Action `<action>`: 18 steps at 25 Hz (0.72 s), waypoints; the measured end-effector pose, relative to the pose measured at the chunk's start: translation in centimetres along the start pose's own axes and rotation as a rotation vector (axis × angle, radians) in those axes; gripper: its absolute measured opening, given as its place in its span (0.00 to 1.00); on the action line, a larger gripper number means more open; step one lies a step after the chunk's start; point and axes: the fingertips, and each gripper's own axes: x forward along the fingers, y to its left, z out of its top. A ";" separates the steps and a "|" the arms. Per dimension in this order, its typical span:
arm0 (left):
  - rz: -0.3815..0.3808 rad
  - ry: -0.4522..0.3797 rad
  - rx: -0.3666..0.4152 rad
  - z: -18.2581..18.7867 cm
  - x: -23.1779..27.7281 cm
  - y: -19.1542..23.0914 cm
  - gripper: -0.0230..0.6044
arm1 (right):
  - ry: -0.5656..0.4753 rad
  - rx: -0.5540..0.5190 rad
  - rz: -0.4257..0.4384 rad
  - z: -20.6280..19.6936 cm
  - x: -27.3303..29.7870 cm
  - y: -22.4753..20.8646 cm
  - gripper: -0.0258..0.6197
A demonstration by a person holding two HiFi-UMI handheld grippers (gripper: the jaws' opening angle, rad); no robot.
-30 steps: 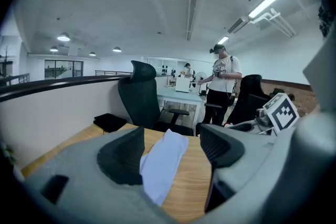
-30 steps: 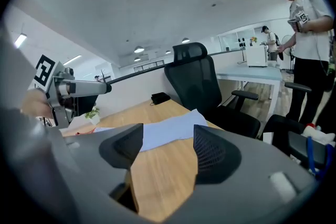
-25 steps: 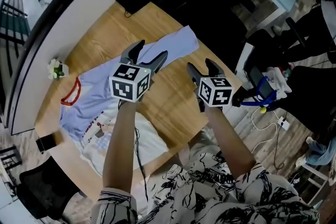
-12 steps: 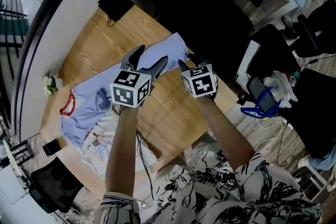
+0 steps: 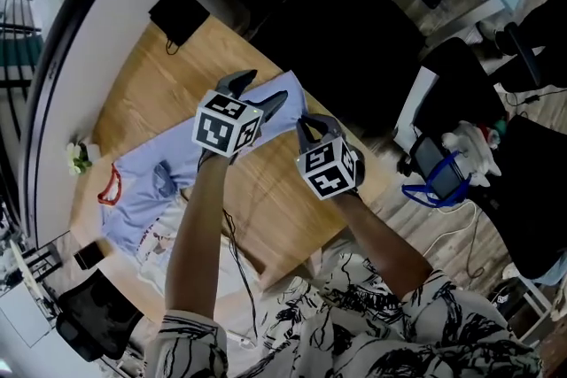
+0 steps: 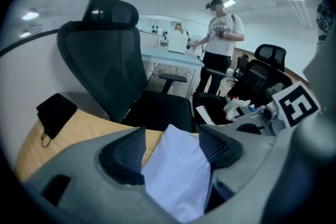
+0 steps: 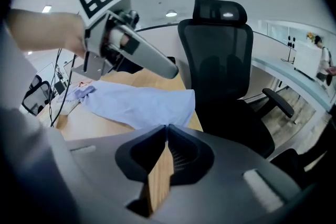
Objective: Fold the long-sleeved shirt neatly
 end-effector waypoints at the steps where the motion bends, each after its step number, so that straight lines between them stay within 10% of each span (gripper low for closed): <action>1: -0.017 0.041 0.027 -0.1 1.1 0.0 0.54 | 0.006 0.000 0.001 -0.3 0.1 0.0 0.08; 11: -0.103 0.286 0.098 -1.8 7.6 -0.5 0.19 | 0.015 0.007 0.010 -1.1 0.4 -0.1 0.08; 18: -0.021 0.096 0.093 3.8 4.3 -0.1 0.06 | -0.106 0.084 -0.032 3.2 -2.5 -1.5 0.08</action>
